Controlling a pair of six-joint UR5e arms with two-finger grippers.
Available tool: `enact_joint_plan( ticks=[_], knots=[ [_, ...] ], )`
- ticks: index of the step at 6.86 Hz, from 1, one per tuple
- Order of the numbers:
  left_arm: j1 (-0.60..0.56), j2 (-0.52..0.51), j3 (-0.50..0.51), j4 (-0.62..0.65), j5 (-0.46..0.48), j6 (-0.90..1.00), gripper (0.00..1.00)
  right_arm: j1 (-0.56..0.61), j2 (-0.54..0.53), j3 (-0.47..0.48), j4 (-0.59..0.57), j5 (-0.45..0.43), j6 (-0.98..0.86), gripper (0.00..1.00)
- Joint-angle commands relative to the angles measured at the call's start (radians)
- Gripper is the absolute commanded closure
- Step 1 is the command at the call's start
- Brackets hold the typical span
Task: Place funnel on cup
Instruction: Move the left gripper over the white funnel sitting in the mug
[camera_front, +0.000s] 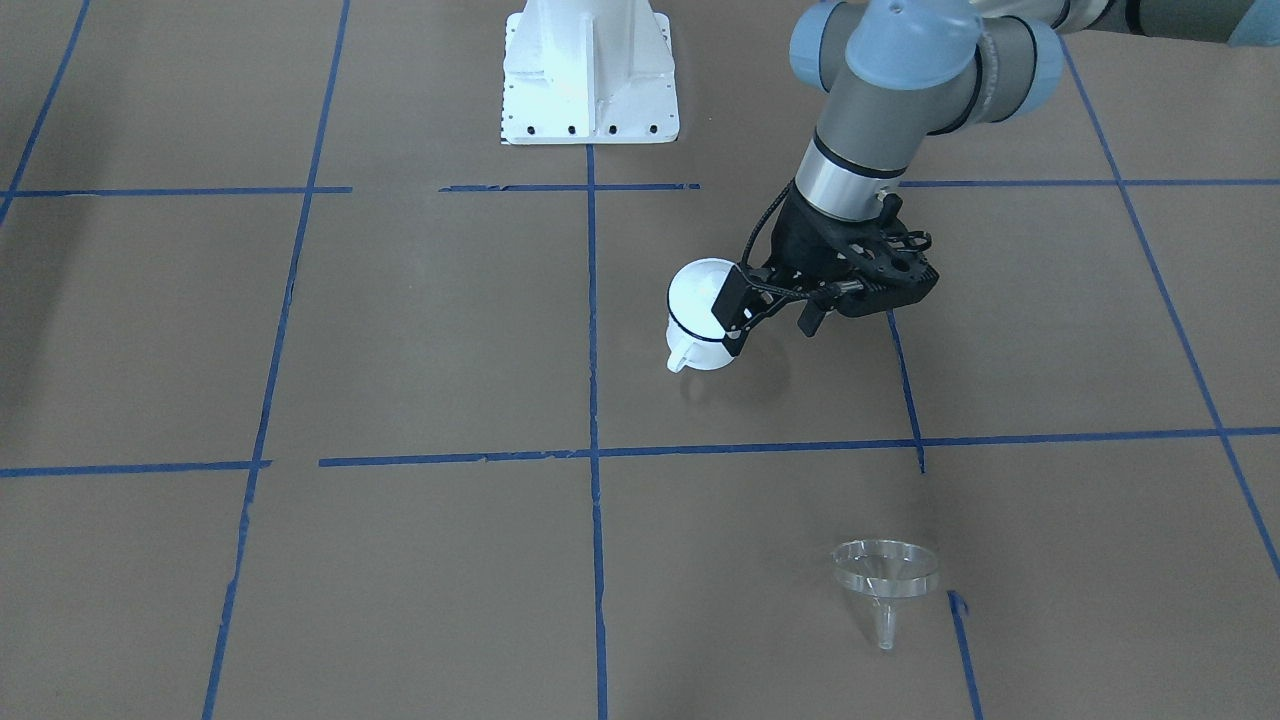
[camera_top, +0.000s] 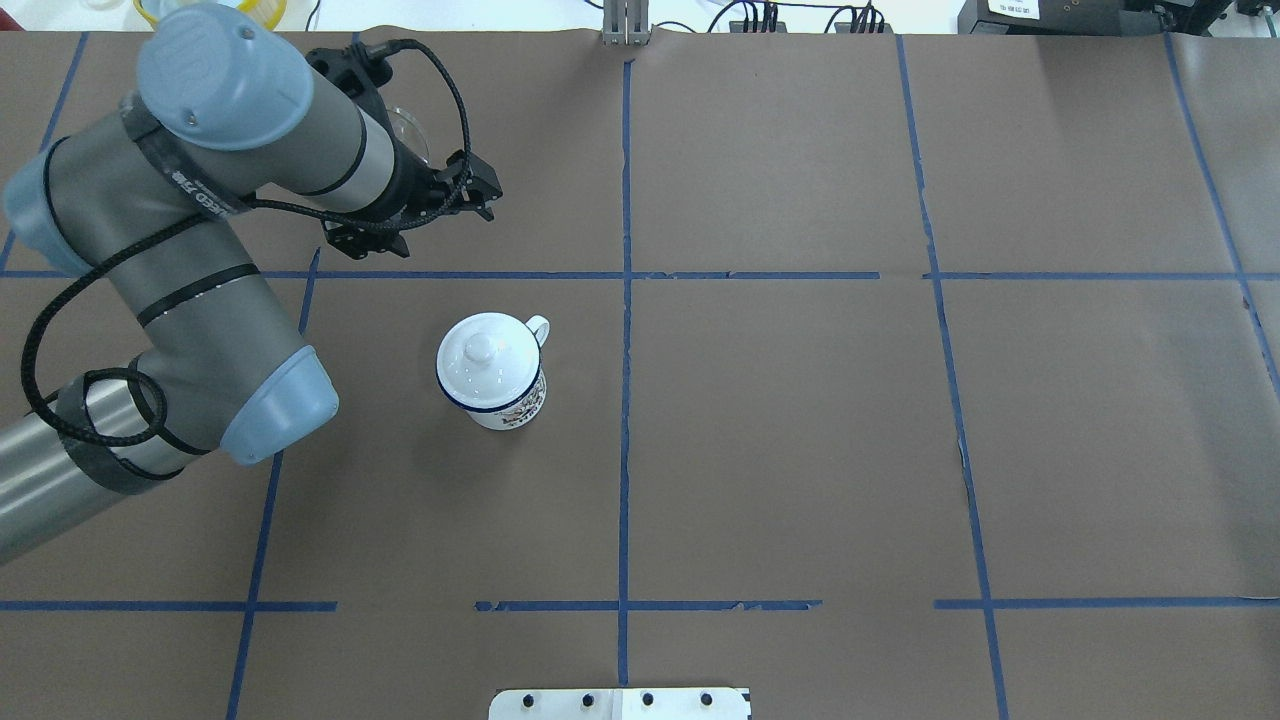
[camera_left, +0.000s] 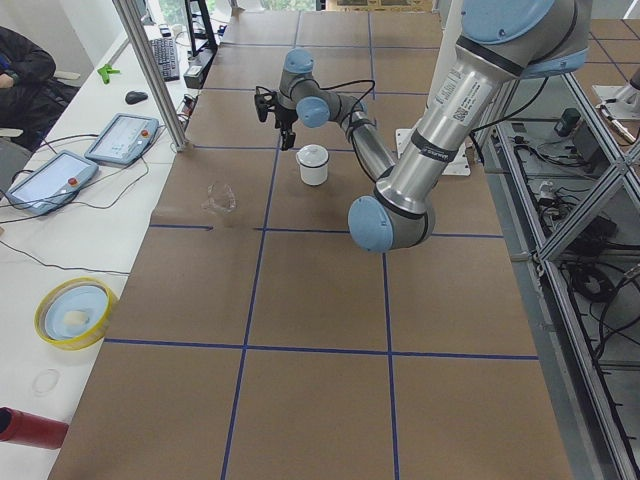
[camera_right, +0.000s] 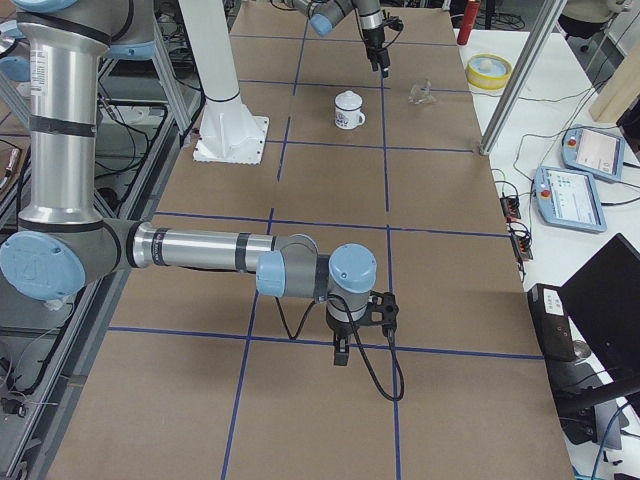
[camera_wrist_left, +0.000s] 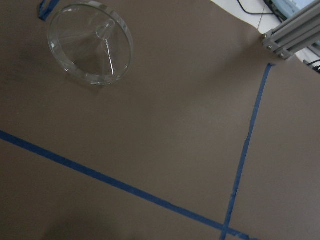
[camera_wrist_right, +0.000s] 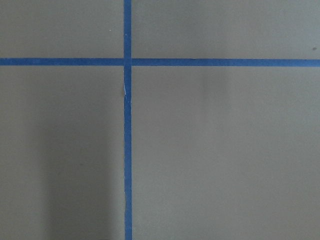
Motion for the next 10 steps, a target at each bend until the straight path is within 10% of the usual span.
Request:
enact_joint_plan(
  ticks=[1,7,10],
  knots=[
    [0.058,-0.020,-0.009,0.051,-0.006,0.107,0.00,0.000,0.000,0.000,0.000,0.000,0.000,0.00],
    [0.117,-0.038,0.017,0.151,0.001,0.177,0.04,0.000,0.000,0.000,0.000,0.000,0.000,0.00],
    [0.123,-0.038,0.015,0.165,-0.001,0.176,0.21,0.000,0.000,0.000,0.000,0.000,0.000,0.00]
  ],
)
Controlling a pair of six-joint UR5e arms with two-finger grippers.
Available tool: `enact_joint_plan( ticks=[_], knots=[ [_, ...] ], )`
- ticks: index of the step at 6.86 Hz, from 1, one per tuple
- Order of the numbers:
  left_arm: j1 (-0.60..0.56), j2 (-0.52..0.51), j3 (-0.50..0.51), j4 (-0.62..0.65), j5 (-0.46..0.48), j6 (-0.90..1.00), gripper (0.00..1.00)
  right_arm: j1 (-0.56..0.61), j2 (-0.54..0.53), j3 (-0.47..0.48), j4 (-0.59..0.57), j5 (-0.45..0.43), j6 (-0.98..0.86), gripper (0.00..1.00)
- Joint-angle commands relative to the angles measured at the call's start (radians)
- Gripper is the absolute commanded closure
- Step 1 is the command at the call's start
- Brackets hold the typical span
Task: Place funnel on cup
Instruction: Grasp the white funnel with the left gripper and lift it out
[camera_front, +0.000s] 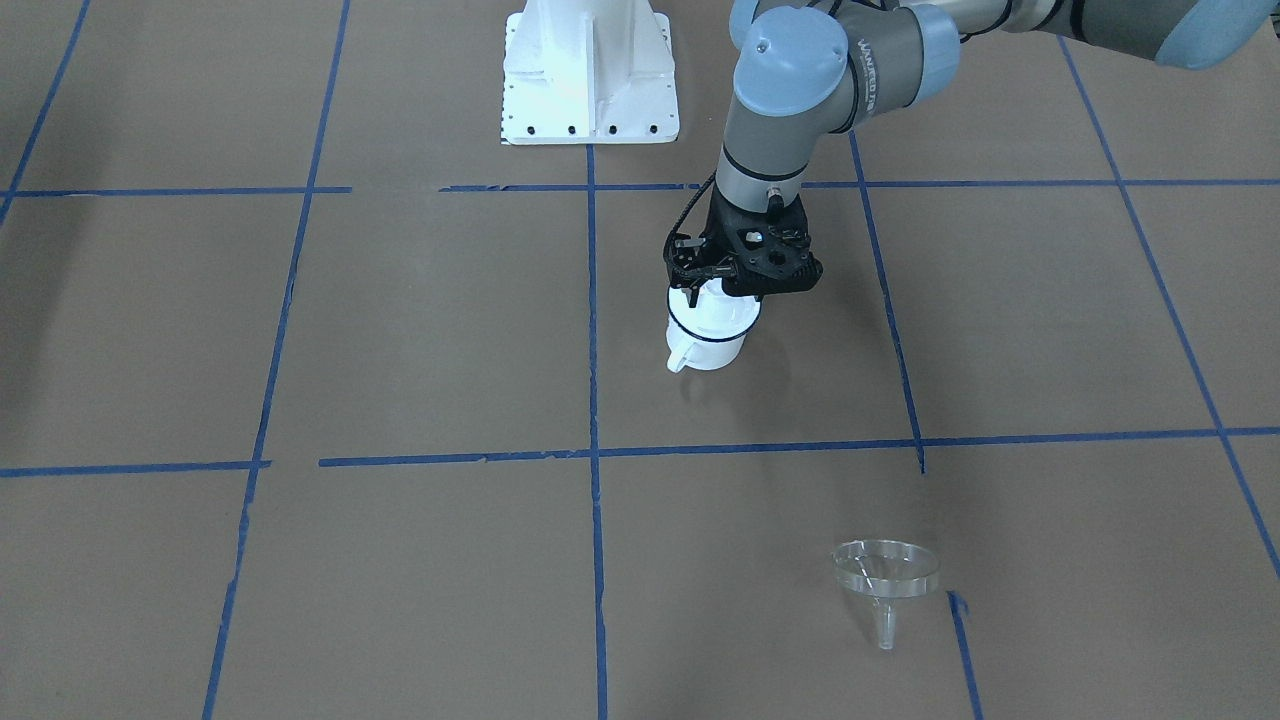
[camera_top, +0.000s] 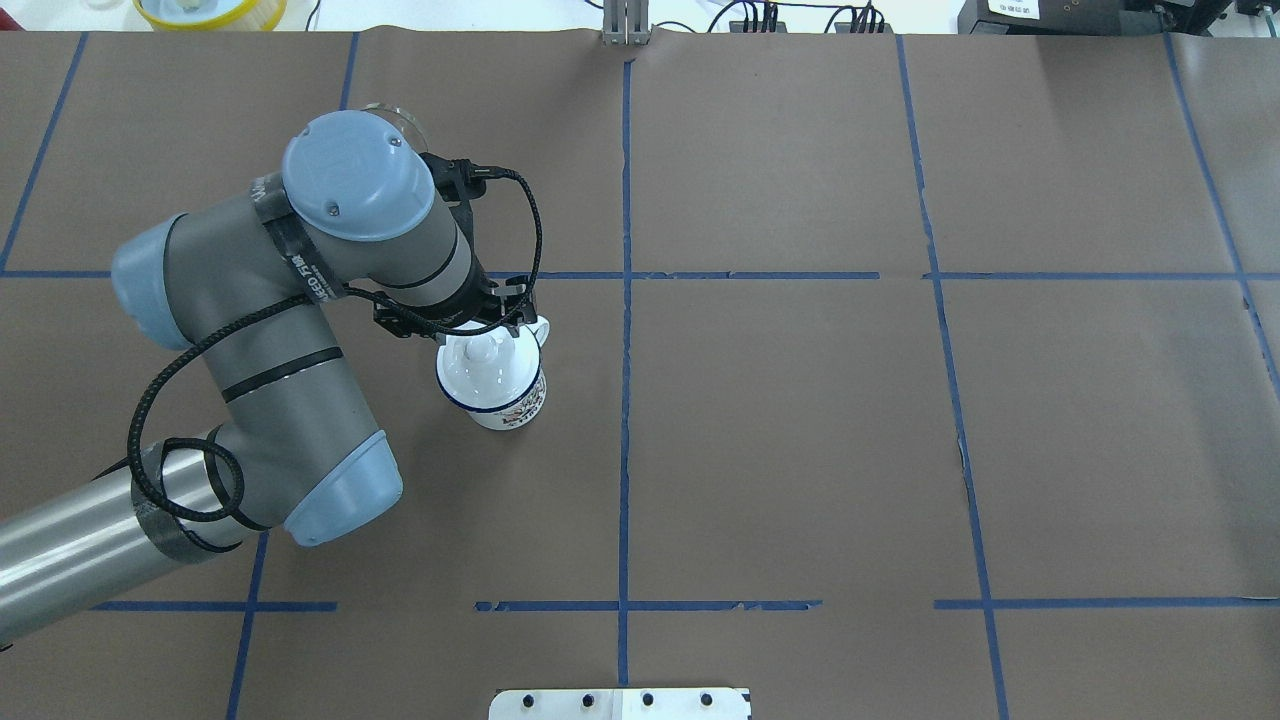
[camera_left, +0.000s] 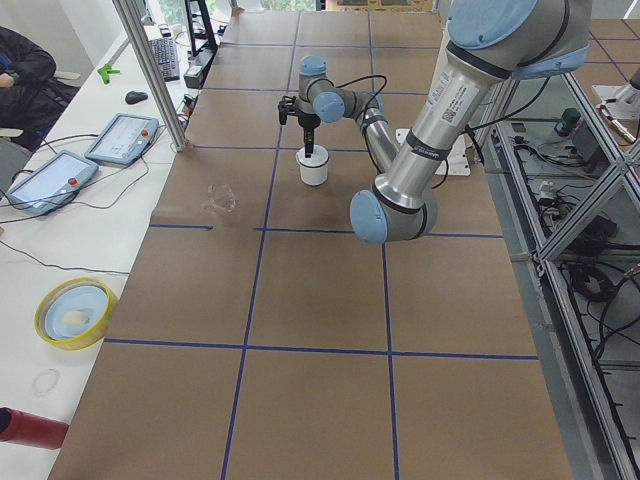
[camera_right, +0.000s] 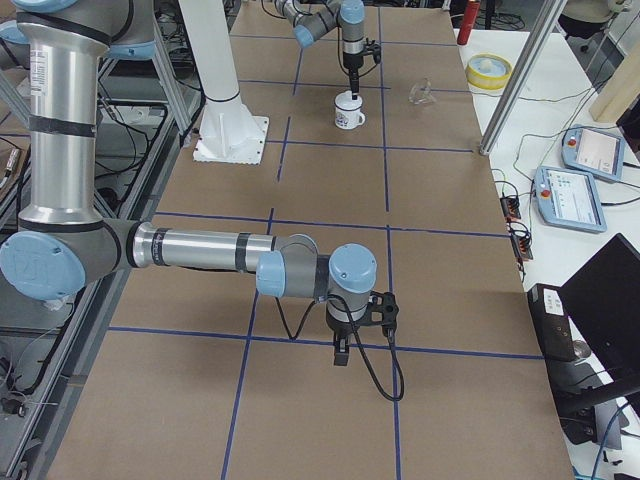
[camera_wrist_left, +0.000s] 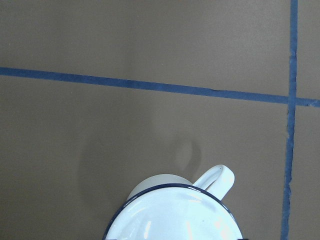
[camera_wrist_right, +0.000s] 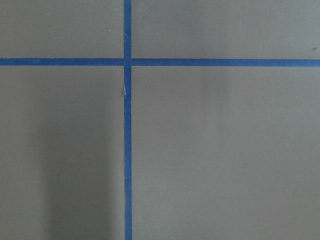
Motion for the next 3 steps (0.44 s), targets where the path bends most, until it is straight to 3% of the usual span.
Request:
enact_joint_plan(
  ticks=[1,3],
  knots=[
    [0.004,-0.001,-0.004,0.010,0.000,-0.001,0.21,0.000,0.000,0.000,0.000,0.000,0.000,0.00],
    [0.016,-0.002,-0.015,0.028,0.000,-0.001,0.21,0.000,0.000,0.000,0.000,0.000,0.000,0.00]
  ],
)
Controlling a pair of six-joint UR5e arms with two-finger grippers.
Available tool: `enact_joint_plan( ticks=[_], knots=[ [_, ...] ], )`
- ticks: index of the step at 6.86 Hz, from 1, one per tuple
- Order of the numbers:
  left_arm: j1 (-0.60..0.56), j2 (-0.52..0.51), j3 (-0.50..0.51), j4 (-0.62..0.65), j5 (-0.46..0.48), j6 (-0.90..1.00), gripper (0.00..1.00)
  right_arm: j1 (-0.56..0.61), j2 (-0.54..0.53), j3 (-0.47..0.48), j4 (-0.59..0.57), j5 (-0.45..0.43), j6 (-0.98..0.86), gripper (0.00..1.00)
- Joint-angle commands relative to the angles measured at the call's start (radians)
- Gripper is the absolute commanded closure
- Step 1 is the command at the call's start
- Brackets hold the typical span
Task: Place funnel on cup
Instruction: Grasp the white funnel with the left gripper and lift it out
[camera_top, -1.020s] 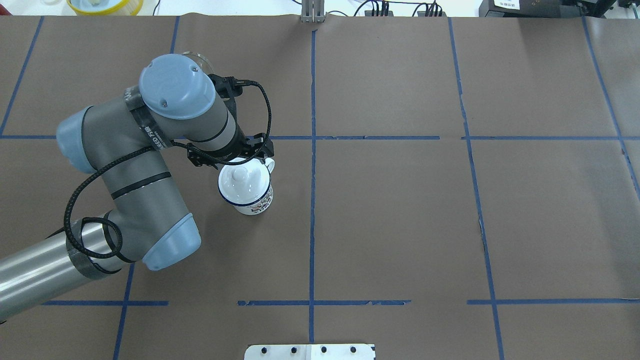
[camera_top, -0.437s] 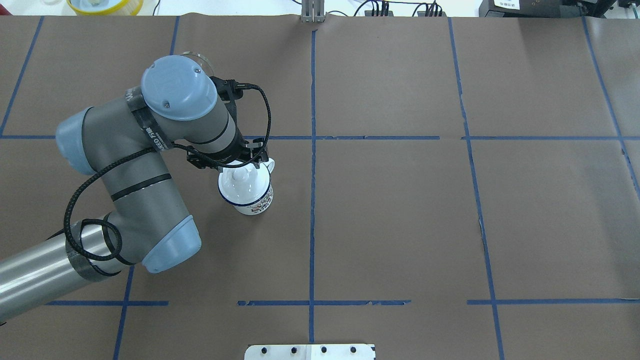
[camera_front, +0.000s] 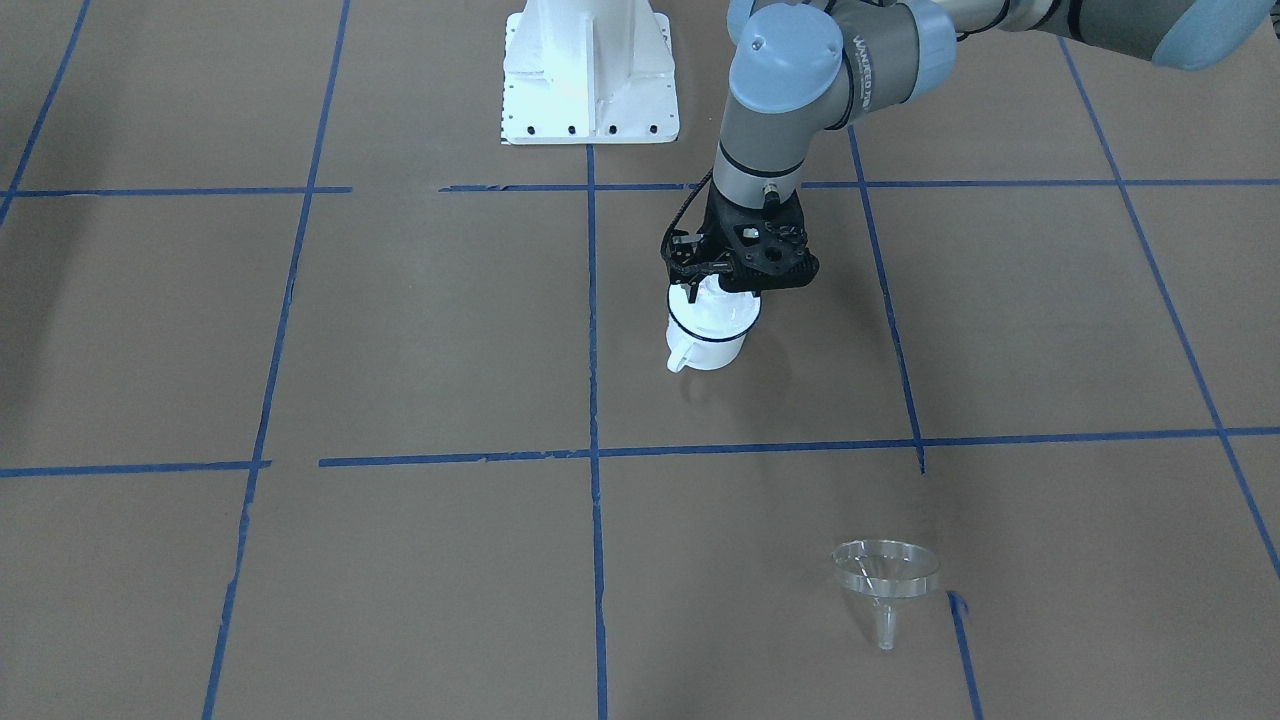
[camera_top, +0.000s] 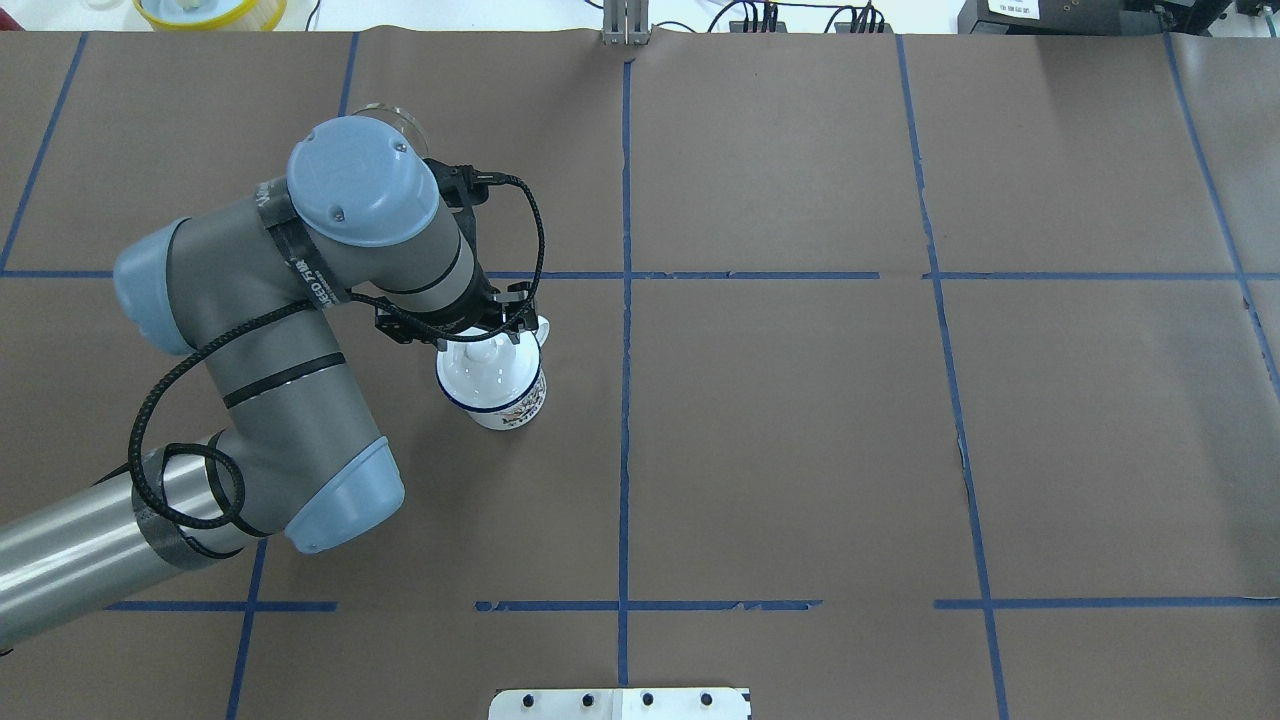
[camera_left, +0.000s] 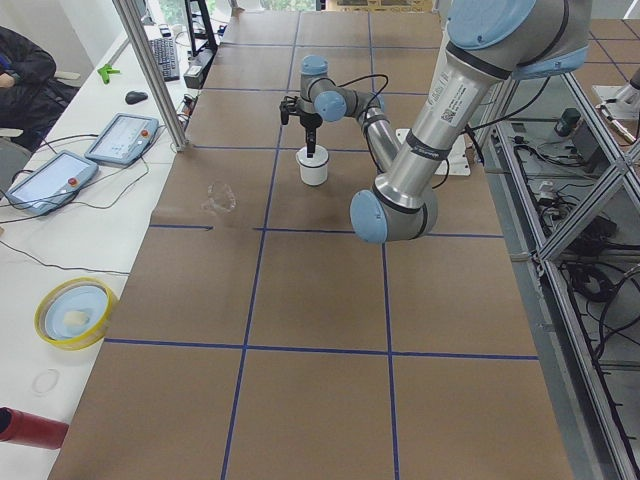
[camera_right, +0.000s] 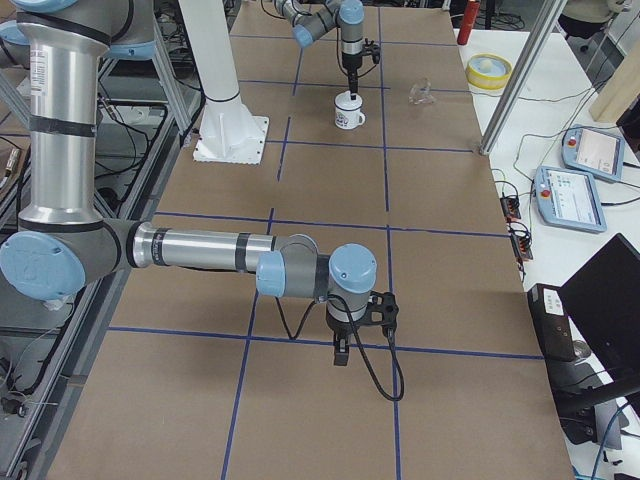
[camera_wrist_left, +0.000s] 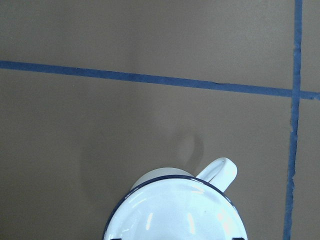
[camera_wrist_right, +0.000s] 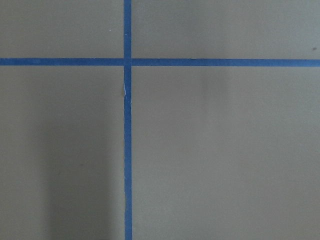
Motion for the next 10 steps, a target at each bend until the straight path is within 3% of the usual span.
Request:
enact_joint_plan(
  ticks=[1,2,4,8,10],
  knots=[
    [0.008,-0.001,-0.007,0.008,0.000,-0.002,0.25,0.000,0.000,0.000,0.000,0.000,0.000,0.00],
    [0.008,-0.001,-0.012,0.014,0.000,-0.003,0.43,0.000,0.000,0.000,0.000,0.000,0.000,0.00],
    [0.008,-0.002,-0.048,0.065,0.000,-0.002,1.00,0.000,0.000,0.000,0.000,0.000,0.000,0.00],
    [-0.050,0.024,-0.224,0.183,0.000,0.049,1.00,0.000,0.000,0.000,0.000,0.000,0.000,0.00],
    [-0.053,0.190,-0.367,0.173,-0.002,0.136,1.00,0.000,0.000,0.000,0.000,0.000,0.000,0.00]
  ],
)
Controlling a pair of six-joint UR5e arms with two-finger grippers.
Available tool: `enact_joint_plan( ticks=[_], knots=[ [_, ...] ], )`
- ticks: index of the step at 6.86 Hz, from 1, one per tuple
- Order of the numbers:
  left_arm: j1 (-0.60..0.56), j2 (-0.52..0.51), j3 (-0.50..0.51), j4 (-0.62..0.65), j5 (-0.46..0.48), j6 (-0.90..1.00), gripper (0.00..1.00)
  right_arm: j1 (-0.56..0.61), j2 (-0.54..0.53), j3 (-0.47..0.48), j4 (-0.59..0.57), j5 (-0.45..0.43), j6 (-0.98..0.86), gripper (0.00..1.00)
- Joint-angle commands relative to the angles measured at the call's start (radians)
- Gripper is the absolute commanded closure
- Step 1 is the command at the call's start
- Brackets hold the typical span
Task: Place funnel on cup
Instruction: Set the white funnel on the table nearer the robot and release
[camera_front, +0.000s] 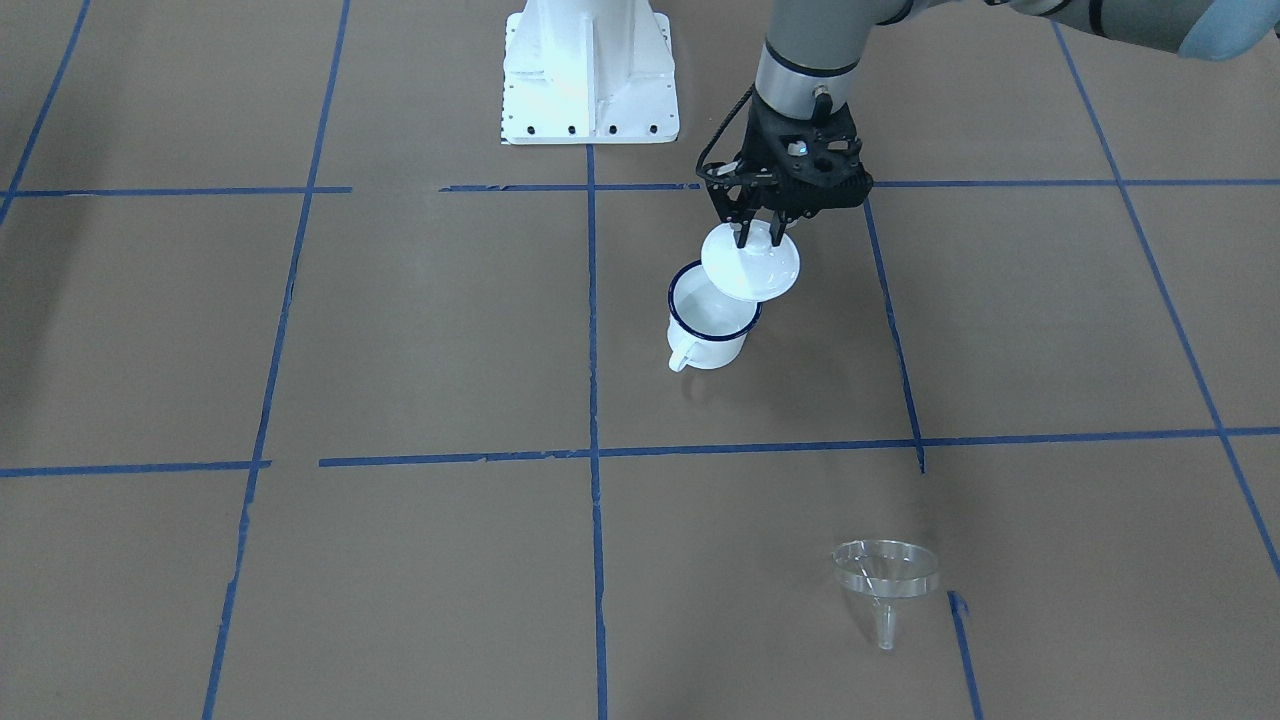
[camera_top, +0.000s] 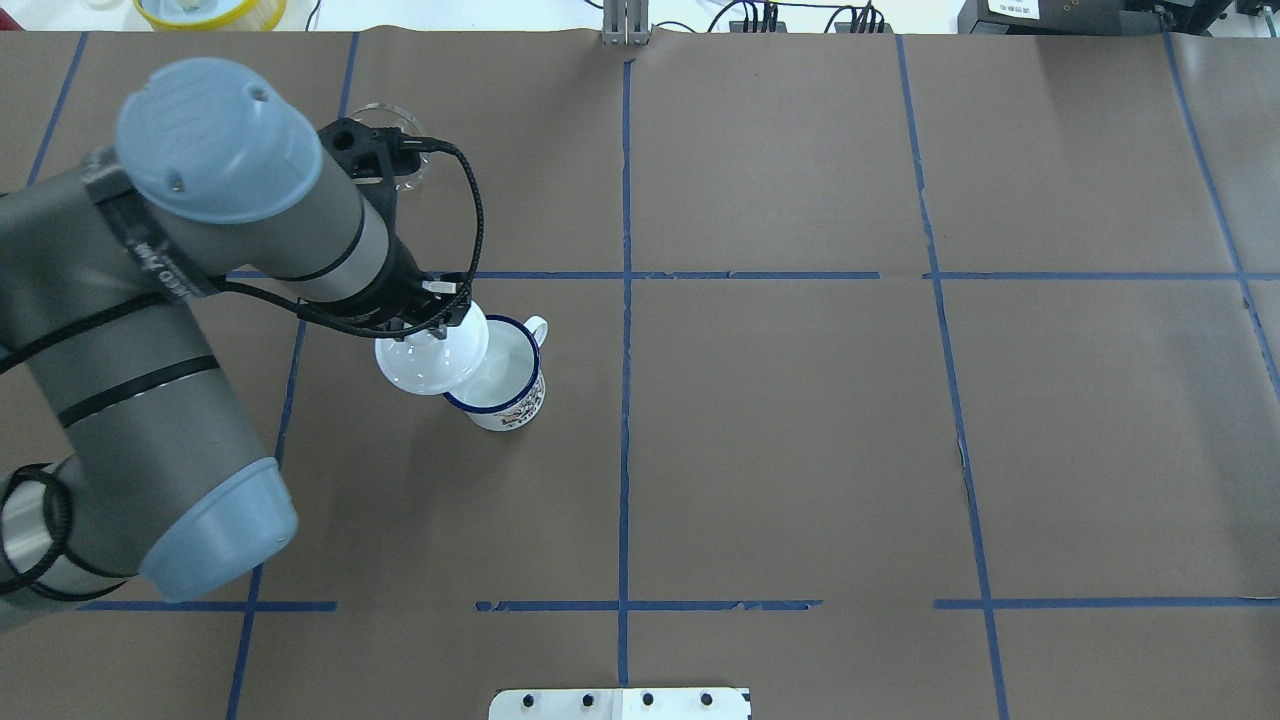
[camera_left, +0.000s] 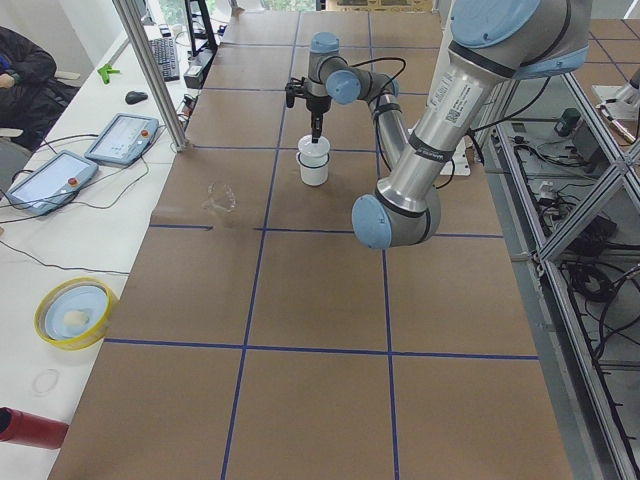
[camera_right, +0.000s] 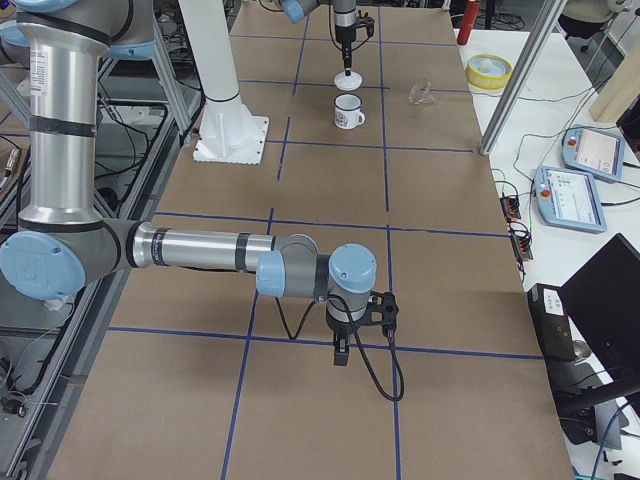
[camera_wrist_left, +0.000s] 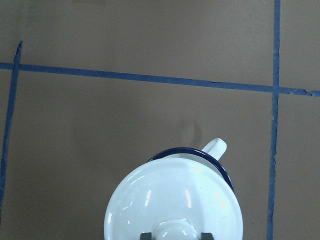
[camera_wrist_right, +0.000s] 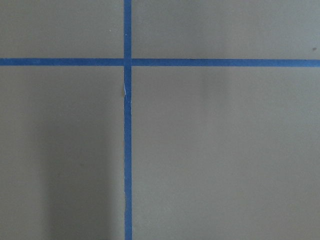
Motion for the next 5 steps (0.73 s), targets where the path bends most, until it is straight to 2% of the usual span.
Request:
enact_joint_plan(
  ticks=[1,2,4,5],
  knots=[
    [0.011,0.168,-0.125,-0.014,0.003,0.065,1.00,0.000,0.000,0.000,0.000,0.000,0.000,0.00],
    [0.037,0.225,-0.123,-0.060,0.007,0.065,1.00,0.000,0.000,0.000,0.000,0.000,0.000,0.00],
    [0.089,0.425,-0.077,-0.364,0.010,0.057,1.00,0.000,0.000,0.000,0.000,0.000,0.000,0.00],
    [0.109,0.423,0.008,-0.422,0.035,0.053,1.00,0.000,0.000,0.000,0.000,0.000,0.000,0.00]
  ],
)
